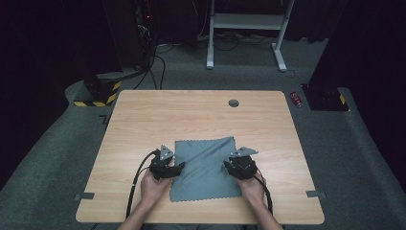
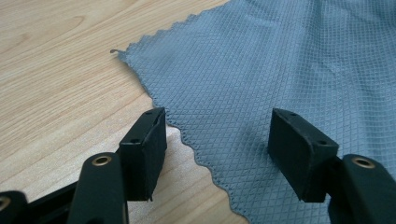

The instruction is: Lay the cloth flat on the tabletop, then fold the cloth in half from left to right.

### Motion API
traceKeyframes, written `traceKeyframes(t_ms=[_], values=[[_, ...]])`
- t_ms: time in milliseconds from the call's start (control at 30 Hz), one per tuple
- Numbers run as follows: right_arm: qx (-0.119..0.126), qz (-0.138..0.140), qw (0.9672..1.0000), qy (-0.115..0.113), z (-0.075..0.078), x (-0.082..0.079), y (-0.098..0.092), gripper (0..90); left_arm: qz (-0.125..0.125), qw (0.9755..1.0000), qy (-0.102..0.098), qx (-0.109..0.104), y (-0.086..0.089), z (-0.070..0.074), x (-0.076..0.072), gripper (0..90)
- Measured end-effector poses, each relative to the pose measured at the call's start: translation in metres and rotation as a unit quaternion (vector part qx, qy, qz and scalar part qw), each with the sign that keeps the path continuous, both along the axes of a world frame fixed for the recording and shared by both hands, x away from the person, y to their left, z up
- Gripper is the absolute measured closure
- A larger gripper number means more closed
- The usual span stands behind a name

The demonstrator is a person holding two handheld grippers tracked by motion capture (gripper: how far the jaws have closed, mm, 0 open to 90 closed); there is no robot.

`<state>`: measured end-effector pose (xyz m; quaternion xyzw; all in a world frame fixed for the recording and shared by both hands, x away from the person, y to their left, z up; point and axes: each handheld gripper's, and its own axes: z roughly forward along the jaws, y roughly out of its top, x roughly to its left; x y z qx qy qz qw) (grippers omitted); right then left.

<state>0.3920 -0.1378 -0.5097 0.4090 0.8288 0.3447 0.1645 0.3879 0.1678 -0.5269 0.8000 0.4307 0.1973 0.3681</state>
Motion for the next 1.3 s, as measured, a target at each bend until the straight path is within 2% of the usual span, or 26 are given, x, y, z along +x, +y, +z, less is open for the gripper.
traceKeyframes(t_ms=[67,133,233,300,367,433,467,533,600,667,700,767,833,900,1300], values=[[-0.005,0.002,1.0000,0.005,-0.005,-0.007,-0.003,67.7,0.000,1.0000,-0.001,0.002,0.000,0.000,0.000,37.6],[-0.008,0.007,0.9999,-0.013,-0.010,-0.015,-0.007,68.0,0.001,1.0000,0.000,0.002,0.000,0.000,0.000,37.0],[-0.006,0.013,0.9997,-0.021,-0.011,-0.023,-0.011,67.9,0.000,1.0000,0.001,0.002,0.000,0.000,0.000,36.4],[-0.010,0.010,0.9997,-0.022,-0.010,-0.026,-0.011,64.4,-0.002,1.0000,0.002,-0.001,0.001,0.000,-0.002,36.2],[-0.020,-0.004,0.9996,-0.018,-0.008,-0.025,-0.009,60.9,-0.005,1.0000,0.006,-0.006,0.003,0.001,-0.006,37.6],[-0.009,-0.003,0.9998,-0.020,-0.006,-0.027,-0.008,60.6,-0.018,0.9997,0.014,-0.009,0.004,0.003,-0.016,38.0],[0.003,0.001,0.9997,-0.024,-0.005,-0.032,-0.007,60.4,-0.023,0.9996,0.011,-0.008,0.004,0.003,-0.020,37.7],[0.004,0.007,0.9997,-0.024,-0.006,-0.037,-0.004,59.5,-0.034,0.9994,0.005,0.000,0.004,0.007,-0.028,37.6],[-0.009,0.014,0.9997,-0.019,-0.011,-0.041,-0.001,58.7,-0.045,0.9988,0.003,0.016,0.003,0.009,-0.033,37.5],[0.002,0.012,0.9996,-0.026,-0.013,-0.045,-0.004,58.1,-0.047,0.9983,0.011,0.033,0.003,0.008,-0.035,37.1],[0.009,0.011,0.9995,-0.027,-0.014,-0.046,-0.006,57.6,-0.045,0.9983,0.013,0.034,0.004,0.007,-0.035,37.1],[0.005,0.014,0.9995,-0.029,-0.014,-0.047,-0.007,56.7,-0.043,0.9988,0.018,0.014,0.008,0.004,-0.036,37.0],[0.004,0.017,0.9994,-0.030,-0.014,-0.049,-0.008,55.7,-0.044,0.9988,0.011,0.015,0.012,0.003,-0.037,36.9],[0.005,0.018,0.9994,-0.029,-0.014,-0.049,-0.009,55.6,-0.045,0.9990,-0.001,0.003,0.014,0.000,-0.040,36.8],[0.004,0.018,0.9994,-0.029,-0.014,-0.049,-0.009,55.2,-0.036,0.9994,0.000,0.002,0.013,0.000,-0.040,33.6]])
